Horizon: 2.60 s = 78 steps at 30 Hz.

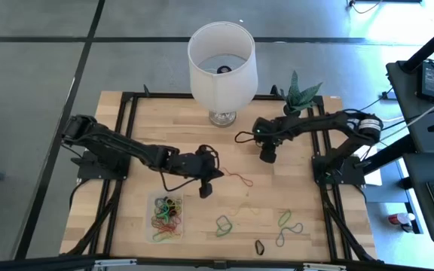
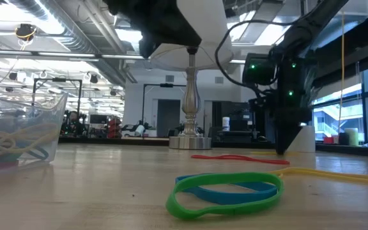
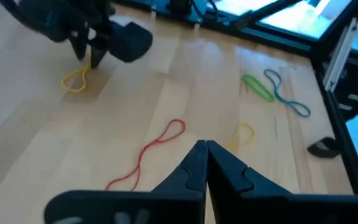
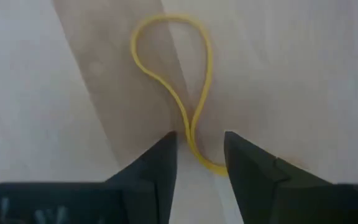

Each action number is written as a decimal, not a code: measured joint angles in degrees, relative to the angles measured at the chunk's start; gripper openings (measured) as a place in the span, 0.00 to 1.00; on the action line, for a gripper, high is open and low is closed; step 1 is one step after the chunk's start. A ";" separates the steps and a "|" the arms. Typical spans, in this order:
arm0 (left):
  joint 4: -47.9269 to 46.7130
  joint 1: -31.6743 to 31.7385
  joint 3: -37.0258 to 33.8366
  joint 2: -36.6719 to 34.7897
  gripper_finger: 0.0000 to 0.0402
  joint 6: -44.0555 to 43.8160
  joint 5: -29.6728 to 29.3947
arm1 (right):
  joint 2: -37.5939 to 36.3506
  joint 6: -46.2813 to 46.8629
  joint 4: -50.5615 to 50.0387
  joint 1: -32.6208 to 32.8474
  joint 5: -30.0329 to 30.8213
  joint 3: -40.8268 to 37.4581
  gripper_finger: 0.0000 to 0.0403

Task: Pick and place rubber bands into bin
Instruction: Put the yellow rubber band into the transparent bin

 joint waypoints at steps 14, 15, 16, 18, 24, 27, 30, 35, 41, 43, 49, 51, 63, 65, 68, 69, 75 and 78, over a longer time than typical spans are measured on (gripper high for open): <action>19.17 -0.04 -26.13 -17.31 0.00 1.01 0.77 | -0.26 8.24 -0.35 1.31 -1.60 -0.22 0.01; 19.24 -0.06 -27.75 -19.56 0.00 1.68 0.78 | -1.66 10.32 -1.65 2.28 -1.76 -0.33 0.01; 19.15 -0.04 -29.30 -21.75 0.00 2.28 0.75 | -3.43 12.57 -3.49 3.50 -1.88 -0.40 0.01; 17.75 -0.04 -32.12 -26.35 0.00 3.21 0.77 | -6.16 18.47 -5.48 6.92 -1.34 0.88 0.01; 2.60 -0.08 -35.47 -41.02 0.00 4.00 2.64 | -8.40 38.13 -8.38 23.37 3.32 8.30 0.00; -6.23 -0.63 -35.49 -47.57 0.00 4.70 2.86 | -5.94 47.04 -9.60 31.85 9.09 15.45 0.00; -11.93 -1.80 -35.47 -51.70 0.00 6.39 2.92 | -1.58 52.28 -11.10 38.01 15.19 25.14 0.00; -19.01 -3.94 -35.47 -56.15 0.00 5.36 2.99 | 12.56 52.19 -13.98 43.00 20.52 46.34 0.00; -20.70 -6.02 -35.50 -57.45 0.00 5.80 2.04 | 32.19 41.30 -14.20 43.34 20.84 75.26 0.00; -20.41 -6.19 -35.47 -57.45 0.00 5.80 1.69 | 37.84 38.24 -14.13 43.11 20.84 83.64 0.00; -20.51 -6.19 -35.47 -57.43 0.01 5.83 1.84 | 45.74 33.30 2.64 41.67 18.06 84.71 0.00; -20.37 -6.19 -35.47 -57.43 0.00 5.80 1.92 | 47.10 34.12 7.05 41.22 17.18 83.74 0.00; -20.72 -6.19 -35.47 -57.43 0.00 5.47 2.26 | 51.69 40.76 10.81 40.82 7.60 83.32 0.00; -20.68 -6.19 -35.47 -57.43 0.01 5.51 2.26 | 52.61 41.24 11.42 40.82 5.61 83.24 0.00; -20.58 -6.19 -35.47 -57.41 0.00 5.48 2.26 | 53.88 43.89 11.55 40.91 2.68 83.24 0.00; -20.50 -6.19 -35.47 -57.41 0.00 5.49 2.26 | 54.38 45.16 11.51 40.91 1.53 83.24 0.00; -20.66 -6.19 -35.47 -57.39 0.01 5.40 2.43 | 56.30 49.62 12.36 40.95 -2.46 83.18 0.01; -20.66 -6.19 -35.47 -57.39 0.00 5.36 2.45 | 56.23 49.61 13.06 40.95 -2.48 83.20 0.05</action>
